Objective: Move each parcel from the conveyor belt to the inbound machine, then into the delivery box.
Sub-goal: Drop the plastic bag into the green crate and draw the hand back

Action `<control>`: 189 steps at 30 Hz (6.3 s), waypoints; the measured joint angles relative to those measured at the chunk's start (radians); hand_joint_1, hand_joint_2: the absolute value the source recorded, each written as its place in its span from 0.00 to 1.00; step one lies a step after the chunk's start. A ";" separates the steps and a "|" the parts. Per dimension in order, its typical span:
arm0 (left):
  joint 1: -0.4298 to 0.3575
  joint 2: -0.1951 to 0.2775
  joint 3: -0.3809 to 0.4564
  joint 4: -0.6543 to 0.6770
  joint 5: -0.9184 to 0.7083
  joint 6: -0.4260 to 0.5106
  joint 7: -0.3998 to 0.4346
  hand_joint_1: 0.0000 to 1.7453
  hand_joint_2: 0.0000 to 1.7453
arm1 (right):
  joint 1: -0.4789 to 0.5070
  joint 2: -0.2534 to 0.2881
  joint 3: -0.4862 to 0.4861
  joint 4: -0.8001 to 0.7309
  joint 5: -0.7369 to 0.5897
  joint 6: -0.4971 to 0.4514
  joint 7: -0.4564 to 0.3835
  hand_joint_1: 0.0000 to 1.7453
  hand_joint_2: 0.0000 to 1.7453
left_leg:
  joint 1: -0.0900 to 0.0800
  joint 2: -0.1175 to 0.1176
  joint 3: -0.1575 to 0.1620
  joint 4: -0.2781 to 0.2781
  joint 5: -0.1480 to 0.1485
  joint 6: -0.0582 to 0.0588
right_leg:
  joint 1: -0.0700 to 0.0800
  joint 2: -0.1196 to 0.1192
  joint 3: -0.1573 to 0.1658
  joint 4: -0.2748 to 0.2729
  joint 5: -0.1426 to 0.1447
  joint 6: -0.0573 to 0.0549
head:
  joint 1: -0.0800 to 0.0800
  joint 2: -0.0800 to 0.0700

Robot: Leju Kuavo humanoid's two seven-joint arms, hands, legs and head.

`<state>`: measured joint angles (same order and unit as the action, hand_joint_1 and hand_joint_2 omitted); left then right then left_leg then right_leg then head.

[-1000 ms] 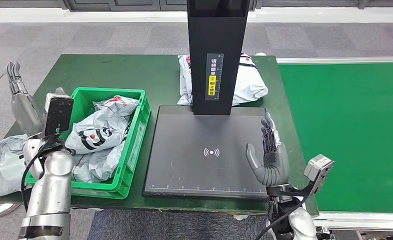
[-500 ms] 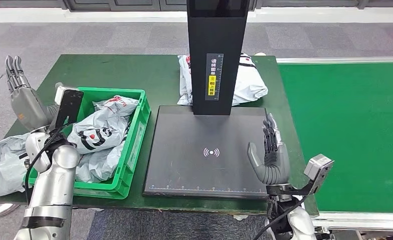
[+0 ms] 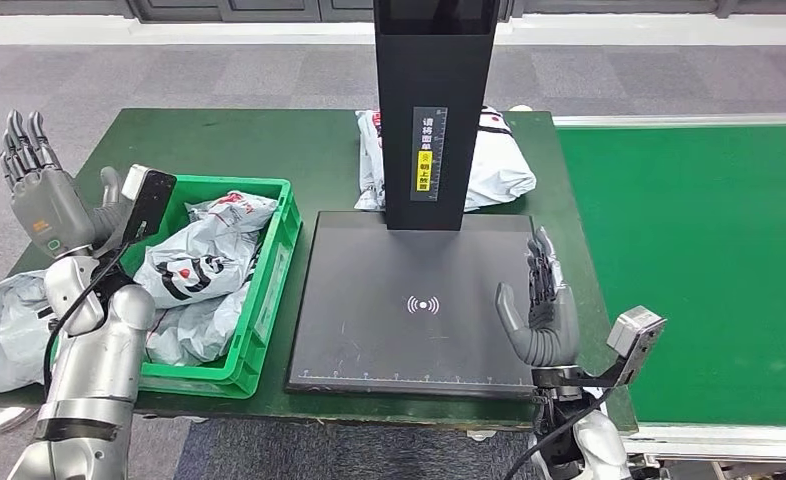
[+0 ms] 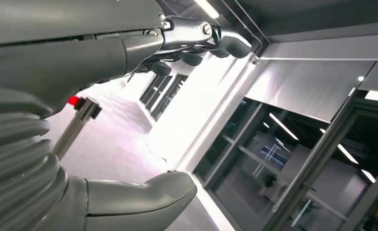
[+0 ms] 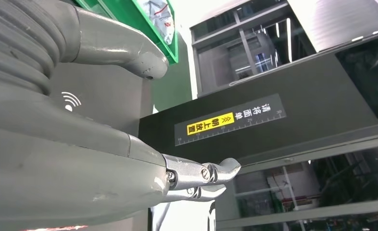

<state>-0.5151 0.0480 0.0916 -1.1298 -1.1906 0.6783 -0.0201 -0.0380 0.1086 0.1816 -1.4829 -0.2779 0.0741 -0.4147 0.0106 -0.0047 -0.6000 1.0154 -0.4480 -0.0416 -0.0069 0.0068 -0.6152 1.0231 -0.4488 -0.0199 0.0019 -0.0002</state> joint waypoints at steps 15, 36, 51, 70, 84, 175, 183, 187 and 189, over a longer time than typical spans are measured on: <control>-0.014 0.090 0.011 0.125 -0.329 -0.032 0.365 0.00 1.00 | -0.007 0.000 0.000 0.017 -0.005 -0.003 -0.003 0.00 1.00 | 0.000 0.002 0.000 0.000 0.000 0.000 | 0.000 0.002 -0.001 0.000 0.000 0.000 | 0.000 0.000; -0.092 0.319 -0.136 0.436 -0.331 -0.400 0.560 0.00 1.00 | 0.016 0.002 0.000 0.031 0.047 0.031 -0.005 0.00 1.00 | 0.002 0.003 0.000 0.000 0.000 -0.001 | 0.002 0.003 -0.002 0.000 0.000 -0.001 | 0.000 0.000; -0.114 0.351 -0.140 0.525 -0.331 -0.403 0.558 0.00 1.00 | 0.020 0.006 0.000 0.031 0.049 0.033 -0.005 0.00 1.00 | 0.002 0.002 0.000 0.000 0.000 -0.001 | 0.002 0.003 -0.001 0.000 0.000 -0.001 | 0.000 0.000; -0.116 0.353 -0.140 0.539 -0.331 -0.403 0.558 0.00 1.00 | 0.021 0.008 0.000 0.031 0.049 0.033 -0.005 0.00 1.00 | 0.001 0.002 0.000 0.000 0.000 -0.001 | 0.002 0.003 -0.001 0.000 0.000 -0.001 | 0.000 0.000; -0.116 0.353 -0.140 0.539 -0.331 -0.403 0.558 0.00 1.00 | 0.021 0.008 0.000 0.031 0.049 0.034 -0.005 0.00 1.00 | 0.001 0.002 0.000 0.000 0.000 -0.001 | 0.002 0.003 -0.001 0.000 0.000 -0.001 | 0.000 0.000; -0.389 0.537 -0.059 0.832 -0.215 -0.852 0.341 1.00 1.00 | -0.107 0.016 -0.001 0.283 0.074 0.141 -0.076 0.00 1.00 | 0.006 0.005 -0.002 0.000 0.003 -0.006 | 0.006 0.006 -0.004 0.001 0.003 -0.006 | 0.000 0.000; -0.389 0.537 -0.059 0.832 -0.215 -0.852 0.341 1.00 1.00 | -0.107 0.016 -0.001 0.283 0.074 0.141 -0.076 0.00 1.00 | 0.006 0.005 -0.002 0.000 0.003 -0.006 | 0.006 0.006 -0.004 0.001 0.003 -0.006 | 0.000 0.000; -0.389 0.537 -0.059 0.832 -0.215 -0.852 0.341 1.00 1.00 | -0.107 0.016 -0.001 0.283 0.074 0.141 -0.076 0.00 1.00 | 0.006 0.005 -0.002 0.000 0.003 -0.006 | 0.006 0.006 -0.004 0.001 0.003 -0.006 | 0.000 0.000; -0.389 0.537 -0.059 0.832 -0.215 -0.852 0.341 0.50 0.50 | -0.107 0.016 -0.001 0.283 0.074 0.141 -0.076 0.00 1.00 | 0.006 0.005 -0.002 0.000 0.003 -0.006 | 0.006 0.006 -0.004 0.001 0.003 -0.006 | 0.000 0.000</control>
<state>-0.9037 0.5846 0.0328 -0.2976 -1.4054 -0.1740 0.3212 -0.1450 0.1251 0.1804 -1.1997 -0.2041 0.2155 -0.4910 0.0166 0.0004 -0.6019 1.0151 -0.4454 -0.0476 -0.0007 0.0131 -0.6195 1.0243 -0.4457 -0.0259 0.0019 -0.0003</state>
